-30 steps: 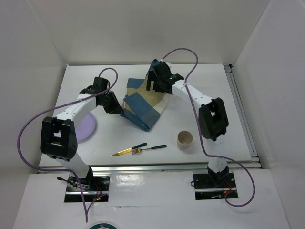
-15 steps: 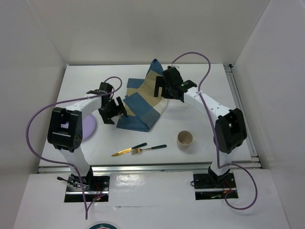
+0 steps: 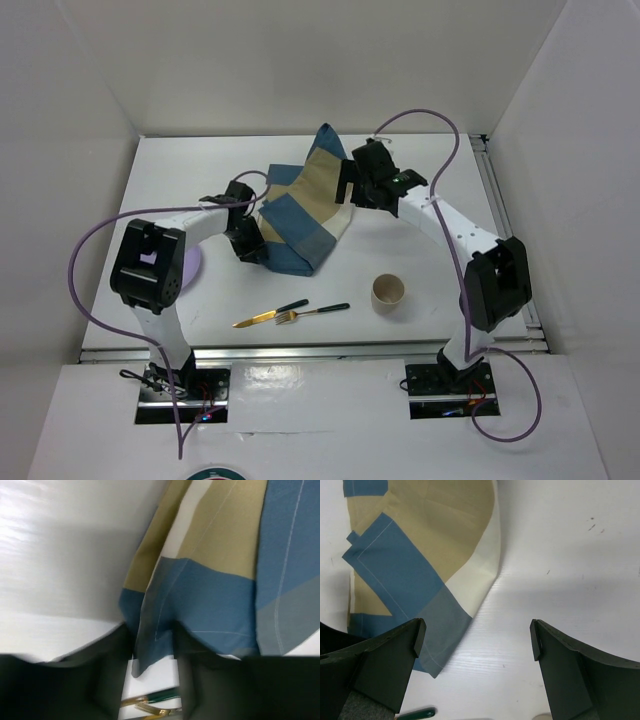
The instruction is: Set the dinner table for one person
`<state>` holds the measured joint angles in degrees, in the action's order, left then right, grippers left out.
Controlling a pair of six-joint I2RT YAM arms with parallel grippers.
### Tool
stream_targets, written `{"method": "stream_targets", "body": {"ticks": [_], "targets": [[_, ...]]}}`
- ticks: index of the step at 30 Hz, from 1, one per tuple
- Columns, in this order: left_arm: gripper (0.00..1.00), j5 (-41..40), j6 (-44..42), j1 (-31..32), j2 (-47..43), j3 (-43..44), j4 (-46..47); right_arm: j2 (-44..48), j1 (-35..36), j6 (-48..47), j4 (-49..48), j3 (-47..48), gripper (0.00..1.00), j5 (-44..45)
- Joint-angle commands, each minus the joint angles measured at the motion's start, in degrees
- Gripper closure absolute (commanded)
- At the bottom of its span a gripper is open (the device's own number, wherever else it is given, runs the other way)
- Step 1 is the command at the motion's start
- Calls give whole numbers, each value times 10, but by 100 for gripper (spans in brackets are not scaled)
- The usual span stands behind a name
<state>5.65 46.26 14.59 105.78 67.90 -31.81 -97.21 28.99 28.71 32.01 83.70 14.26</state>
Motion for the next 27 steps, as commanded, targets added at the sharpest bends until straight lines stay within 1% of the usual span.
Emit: {"method": "stream_targets", "body": {"ticks": [1, 2, 4, 5, 9, 10, 11, 12, 13, 14, 15, 16, 17, 18, 19, 20, 21, 22, 23, 24, 25, 27], "targets": [[59, 20, 21, 9, 30, -26, 25, 40, -13, 5, 9, -12, 1, 23], [76, 20, 21, 9, 36, -26, 25, 46, -13, 5, 9, -12, 1, 23], [94, 14, 27, 9, 36, -12, 19, 46, -13, 5, 15, -18, 1, 28], [100, 8, 27, 9, 30, -7, 6, 51, -18, 5, 15, -18, 1, 28], [100, -32, 18, 9, 8, 35, -39, 56, -24, 5, 20, -28, 1, 28], [100, -56, 13, 9, -7, 64, -52, 61, -24, 5, 20, -28, 1, 28], [100, -64, -5, 9, -14, 84, -63, 62, -35, 5, 20, -35, 1, 20], [100, -64, -20, 9, -19, 105, -73, 67, -42, 5, 20, -35, 1, 13], [100, -64, -39, 16, -24, 156, -83, 76, -50, 5, 20, -42, 1, -4], [100, -55, -74, 25, -24, 188, -89, 82, -66, 5, 20, -50, 1, -12], [100, -49, -92, 32, -24, 221, -94, 96, -75, 5, 14, -56, 1, -20], [100, -37, -110, 41, -24, 284, -94, 103, -83, 5, 9, -63, 1, -36], [100, -31, -147, 68, -32, 312, -83, 110, -101, 5, 9, -63, 1, -42], [100, -31, -165, 85, -37, 336, -70, 126, -110, 5, 3, -70, 1, -49], [100, -22, -185, 101, -37, 383, -56, 133, -119, 5, 3, -78, 1, -56], [100, -22, -212, 135, -37, 410, -49, 141, -139, 5, -4, -84, 1, -72], [100, -15, -228, 151, -30, 439, -55, 148, -148, -1, -4, -89, 1, -82], [100, -15, -237, 164, -18, 499, -68, 162, -159, -1, -10, -103, 1, -91], [100, -1, -245, 176, -7, 523, -83, 168, -168, -1, -10, -110, 1, -106], [100, 14, -257, 191, 2, 537, -106, 174, -184, -1, -15, -117, 1, -114], [100, 25, -257, 191, 8, 537, -112, 186, -191, -1, -15, -133, 1, -121], [100, 38, -257, 197, 2, 503, -112, 198, -204, -1, -20, -150, 1, -138]]}}
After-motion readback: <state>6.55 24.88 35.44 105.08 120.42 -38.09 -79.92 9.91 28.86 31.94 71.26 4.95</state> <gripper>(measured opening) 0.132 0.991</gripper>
